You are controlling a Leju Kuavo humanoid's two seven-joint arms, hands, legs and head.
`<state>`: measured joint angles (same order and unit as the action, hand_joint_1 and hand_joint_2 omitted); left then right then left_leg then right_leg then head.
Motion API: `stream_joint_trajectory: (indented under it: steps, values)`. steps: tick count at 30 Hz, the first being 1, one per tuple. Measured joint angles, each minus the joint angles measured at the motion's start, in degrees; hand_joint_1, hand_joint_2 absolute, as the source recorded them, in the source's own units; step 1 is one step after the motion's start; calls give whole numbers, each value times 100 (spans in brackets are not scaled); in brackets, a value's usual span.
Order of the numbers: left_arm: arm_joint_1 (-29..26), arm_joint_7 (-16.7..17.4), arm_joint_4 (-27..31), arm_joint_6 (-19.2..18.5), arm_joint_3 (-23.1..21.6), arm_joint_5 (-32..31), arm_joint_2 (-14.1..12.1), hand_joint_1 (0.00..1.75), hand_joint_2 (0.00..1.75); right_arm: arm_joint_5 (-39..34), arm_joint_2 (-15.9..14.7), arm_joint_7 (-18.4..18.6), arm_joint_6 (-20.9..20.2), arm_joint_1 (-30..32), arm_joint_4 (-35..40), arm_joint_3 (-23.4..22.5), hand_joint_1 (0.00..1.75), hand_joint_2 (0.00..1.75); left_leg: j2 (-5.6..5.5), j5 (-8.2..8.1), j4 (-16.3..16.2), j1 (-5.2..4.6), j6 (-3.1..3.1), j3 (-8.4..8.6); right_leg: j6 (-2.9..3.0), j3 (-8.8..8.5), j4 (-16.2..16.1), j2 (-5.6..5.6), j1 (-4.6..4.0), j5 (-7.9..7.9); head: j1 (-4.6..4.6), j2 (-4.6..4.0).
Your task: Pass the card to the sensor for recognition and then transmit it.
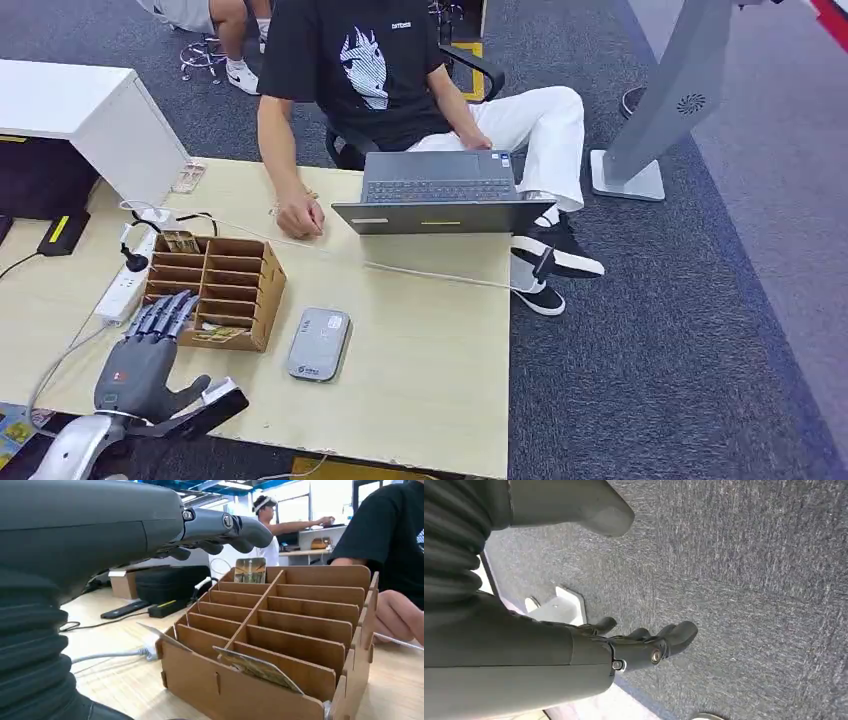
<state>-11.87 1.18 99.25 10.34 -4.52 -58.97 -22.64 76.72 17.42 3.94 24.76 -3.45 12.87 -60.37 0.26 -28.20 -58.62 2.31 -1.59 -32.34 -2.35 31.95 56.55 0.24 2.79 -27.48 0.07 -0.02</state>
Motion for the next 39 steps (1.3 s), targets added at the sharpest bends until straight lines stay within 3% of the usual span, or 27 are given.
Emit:
stream_joint_trajectory:
  steps: [39]
  values:
    - [525,-87,-872,33,-190,-376,352,0,175,-87,0,-206,-11,-2,-2,0,0,175,0,0,0,0,0,1,0,1,0,0,0,0,0,0]
